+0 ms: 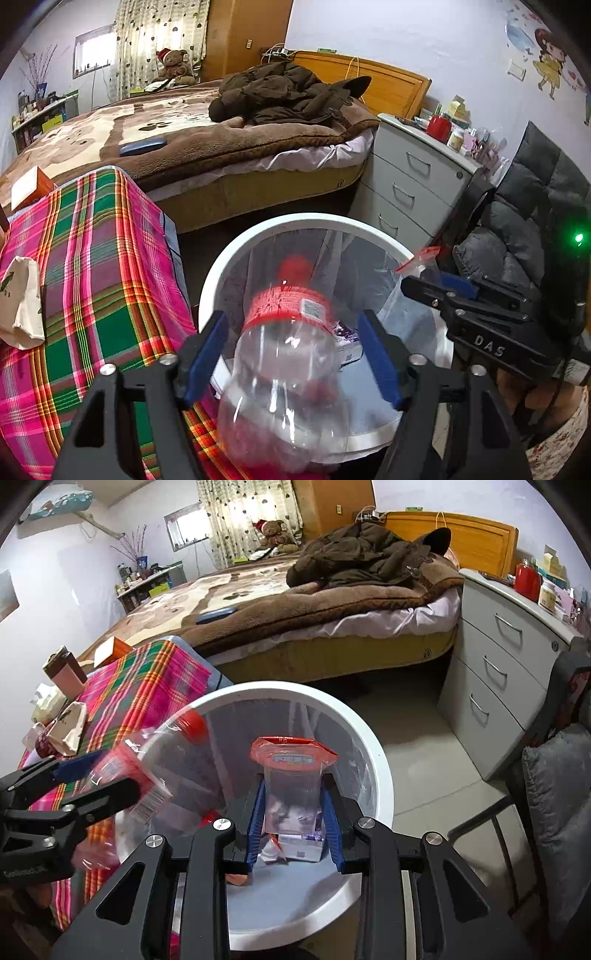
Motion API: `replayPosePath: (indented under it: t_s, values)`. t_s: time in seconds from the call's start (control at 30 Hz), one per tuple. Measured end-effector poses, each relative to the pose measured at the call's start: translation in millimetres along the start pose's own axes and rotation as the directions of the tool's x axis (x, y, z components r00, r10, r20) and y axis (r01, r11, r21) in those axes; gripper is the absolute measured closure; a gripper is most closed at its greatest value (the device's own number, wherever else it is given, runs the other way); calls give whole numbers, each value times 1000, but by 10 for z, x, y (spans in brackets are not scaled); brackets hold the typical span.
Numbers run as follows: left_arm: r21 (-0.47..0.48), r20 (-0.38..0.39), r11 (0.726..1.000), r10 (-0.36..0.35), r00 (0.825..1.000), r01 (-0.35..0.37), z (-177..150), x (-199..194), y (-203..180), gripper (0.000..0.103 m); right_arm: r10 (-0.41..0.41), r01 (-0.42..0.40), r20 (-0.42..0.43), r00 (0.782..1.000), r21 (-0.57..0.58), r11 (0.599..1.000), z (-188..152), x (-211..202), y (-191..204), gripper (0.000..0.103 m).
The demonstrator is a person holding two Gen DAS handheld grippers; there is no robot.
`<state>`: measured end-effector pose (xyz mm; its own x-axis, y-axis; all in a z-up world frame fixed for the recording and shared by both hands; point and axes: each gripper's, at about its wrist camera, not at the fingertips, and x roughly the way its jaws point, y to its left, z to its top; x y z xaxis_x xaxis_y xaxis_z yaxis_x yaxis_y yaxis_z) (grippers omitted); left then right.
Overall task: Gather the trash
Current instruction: 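Open both tools to drop the bottle and cup into the wastebasket, then move both tools back over the plaid cloth toward the paper items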
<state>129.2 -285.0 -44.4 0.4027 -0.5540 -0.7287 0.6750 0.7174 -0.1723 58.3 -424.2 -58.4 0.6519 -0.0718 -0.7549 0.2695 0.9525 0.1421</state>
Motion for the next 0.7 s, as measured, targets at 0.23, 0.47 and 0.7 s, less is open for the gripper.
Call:
replayPosePath:
  t_s: [0.23, 0.47, 0.7]
  values:
    - [-25, 16, 1000, 1, 1000, -1, -25, -86, 87, 27, 0, 0, 5, 1000, 15, 1000, -13, -19, -16, 37]
    - [-33, 55, 999, 11, 998, -9, -40, -276, 140, 27, -2, 1, 24, 1000, 7, 1000, -7, -93, 50, 37]
    - [-55, 92, 998, 24, 995, -19, -85, -487, 271, 27, 7, -7, 47, 999, -2, 1000, 35, -155, 149, 37]
